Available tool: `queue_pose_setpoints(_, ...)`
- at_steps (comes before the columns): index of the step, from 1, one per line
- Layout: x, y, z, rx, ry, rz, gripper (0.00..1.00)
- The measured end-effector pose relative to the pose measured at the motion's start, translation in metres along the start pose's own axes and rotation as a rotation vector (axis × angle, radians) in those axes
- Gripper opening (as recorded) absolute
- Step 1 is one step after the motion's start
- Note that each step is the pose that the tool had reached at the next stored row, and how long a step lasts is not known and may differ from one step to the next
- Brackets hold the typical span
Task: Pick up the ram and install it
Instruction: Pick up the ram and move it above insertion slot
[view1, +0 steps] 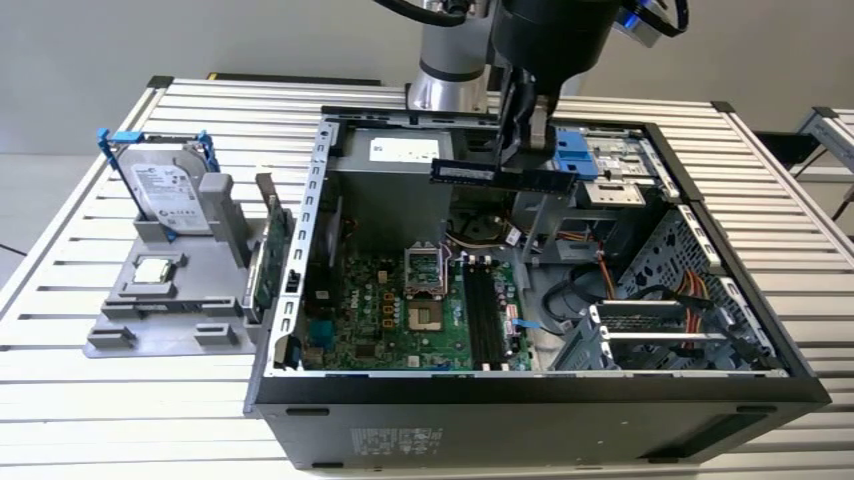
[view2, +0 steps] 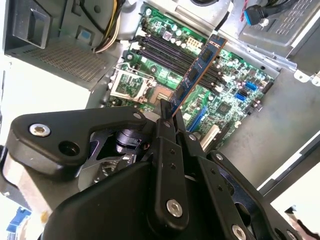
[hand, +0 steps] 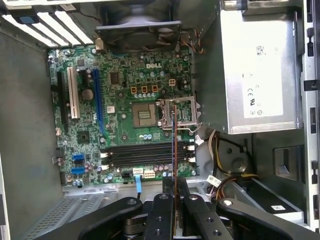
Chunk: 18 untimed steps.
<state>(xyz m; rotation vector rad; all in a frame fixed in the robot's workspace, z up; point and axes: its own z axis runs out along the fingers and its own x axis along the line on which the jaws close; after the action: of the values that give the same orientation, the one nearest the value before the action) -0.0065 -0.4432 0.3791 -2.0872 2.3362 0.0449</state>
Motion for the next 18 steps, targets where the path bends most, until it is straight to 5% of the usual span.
queue_pose_setpoints(18,0.0,0.0,-0.0001,0.0019,-0.001,0.078,0.0)
